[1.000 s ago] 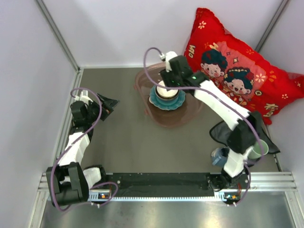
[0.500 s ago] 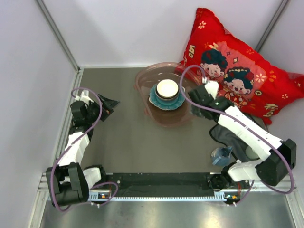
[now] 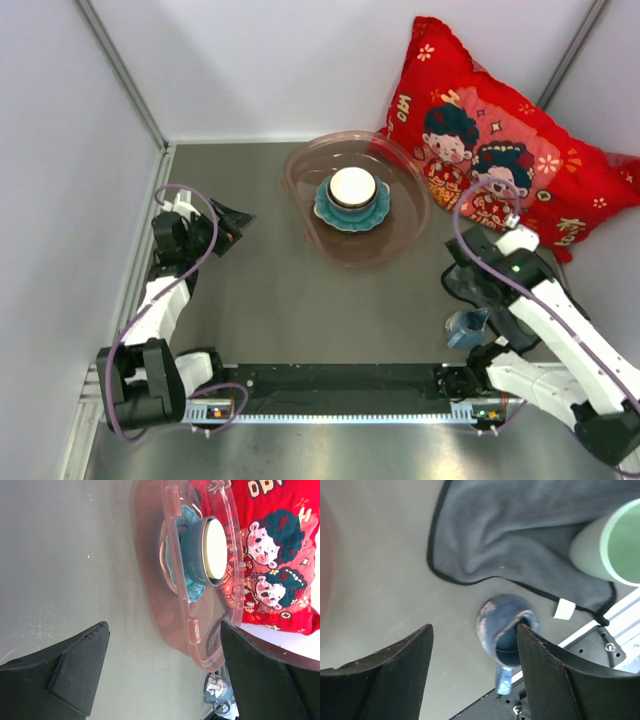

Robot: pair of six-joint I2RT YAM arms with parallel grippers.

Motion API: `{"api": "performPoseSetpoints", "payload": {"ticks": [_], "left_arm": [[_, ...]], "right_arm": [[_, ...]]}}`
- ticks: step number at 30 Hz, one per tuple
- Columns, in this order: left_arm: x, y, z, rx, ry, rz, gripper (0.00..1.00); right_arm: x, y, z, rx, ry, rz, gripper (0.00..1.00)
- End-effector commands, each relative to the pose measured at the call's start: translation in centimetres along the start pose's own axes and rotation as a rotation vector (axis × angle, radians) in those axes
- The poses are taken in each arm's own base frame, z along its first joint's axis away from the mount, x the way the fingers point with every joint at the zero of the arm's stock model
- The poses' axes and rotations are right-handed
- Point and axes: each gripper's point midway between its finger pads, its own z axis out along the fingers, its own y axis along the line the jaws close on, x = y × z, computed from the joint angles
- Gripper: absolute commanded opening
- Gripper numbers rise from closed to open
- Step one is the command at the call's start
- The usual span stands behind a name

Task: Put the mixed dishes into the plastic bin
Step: Pick up the cup at the corner of the board.

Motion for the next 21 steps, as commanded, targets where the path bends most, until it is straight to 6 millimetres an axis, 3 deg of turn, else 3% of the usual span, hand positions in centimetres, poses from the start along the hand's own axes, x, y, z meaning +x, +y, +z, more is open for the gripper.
{"api": "performPoseSetpoints", "payload": {"ticks": [1, 10, 16, 21], "left_arm": [[-0.7, -1.3, 0.3, 0.032, -0.007, 0.038, 0.96], [-0.5, -1.5, 0.7, 0.040, 0.007, 0.043, 0.96], [-0.2, -1.3, 1.2, 0.045, 0.021, 0.027, 0.96], [-0.2, -1.3, 1.5, 0.058, 0.026, 0.022, 0.96]], "right_arm": [[0.0, -3.2, -0.7, 0.047, -0.001, 0.034, 0.67], [-0.6, -6.0, -2.6, 0.089, -0.023, 0.173, 0.67], [-1.2, -7.8, -3.0, 0.164, -0.027, 0.133, 0.67], [-1.5, -6.9, -2.5, 0.130, 0.001, 0.183, 0.68]]}}
